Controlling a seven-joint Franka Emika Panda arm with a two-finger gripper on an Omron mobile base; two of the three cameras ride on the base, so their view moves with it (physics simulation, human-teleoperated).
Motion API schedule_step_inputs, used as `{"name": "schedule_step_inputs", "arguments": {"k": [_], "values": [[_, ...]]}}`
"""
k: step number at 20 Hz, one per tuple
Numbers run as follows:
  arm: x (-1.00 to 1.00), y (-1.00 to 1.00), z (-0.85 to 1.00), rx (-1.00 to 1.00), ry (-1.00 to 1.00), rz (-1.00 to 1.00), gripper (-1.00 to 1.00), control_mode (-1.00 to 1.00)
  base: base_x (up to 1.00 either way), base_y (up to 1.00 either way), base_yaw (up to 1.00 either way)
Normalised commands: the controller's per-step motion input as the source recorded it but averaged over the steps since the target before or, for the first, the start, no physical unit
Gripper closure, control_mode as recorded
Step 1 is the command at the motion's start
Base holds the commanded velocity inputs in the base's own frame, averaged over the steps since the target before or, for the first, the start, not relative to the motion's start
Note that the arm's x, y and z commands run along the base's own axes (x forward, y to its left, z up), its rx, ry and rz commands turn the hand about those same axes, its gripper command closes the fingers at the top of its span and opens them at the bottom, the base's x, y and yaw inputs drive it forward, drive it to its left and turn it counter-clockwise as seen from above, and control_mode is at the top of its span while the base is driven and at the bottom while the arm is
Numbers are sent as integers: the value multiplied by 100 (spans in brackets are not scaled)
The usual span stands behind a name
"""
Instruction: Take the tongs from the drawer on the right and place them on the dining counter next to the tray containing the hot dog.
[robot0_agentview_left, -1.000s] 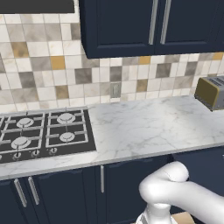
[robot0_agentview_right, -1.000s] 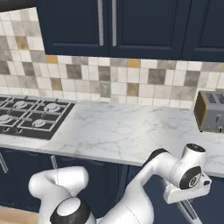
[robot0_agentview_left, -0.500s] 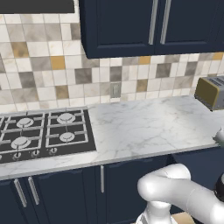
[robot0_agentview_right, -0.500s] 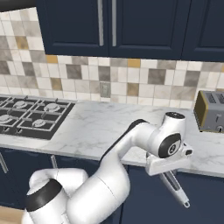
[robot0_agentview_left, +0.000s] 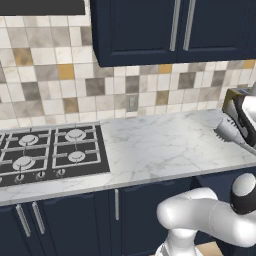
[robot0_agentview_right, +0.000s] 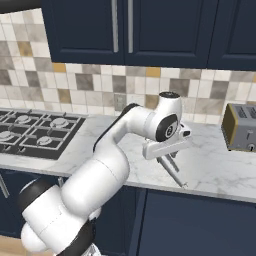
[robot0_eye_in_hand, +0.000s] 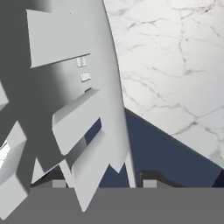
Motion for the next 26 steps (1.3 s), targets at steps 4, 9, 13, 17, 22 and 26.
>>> {"name": "schedule_step_inputs", "arguments": {"k": [4, 9, 13, 17, 22, 26], "values": [[86, 84, 36, 0, -17, 10, 100, -100, 0, 0, 0], [69, 99, 24, 0, -15, 15, 100, -100, 0, 0, 0], [54, 100, 16, 0, -17, 16, 100, -100, 0, 0, 0], [49, 100, 15, 0, -19, 15, 100, -100, 0, 0, 0], [34, 100, 13, 0, -13, 17, 100, -100, 0, 0, 0], [8, 100, 9, 0, -7, 13, 100, -100, 0, 0, 0]]}}
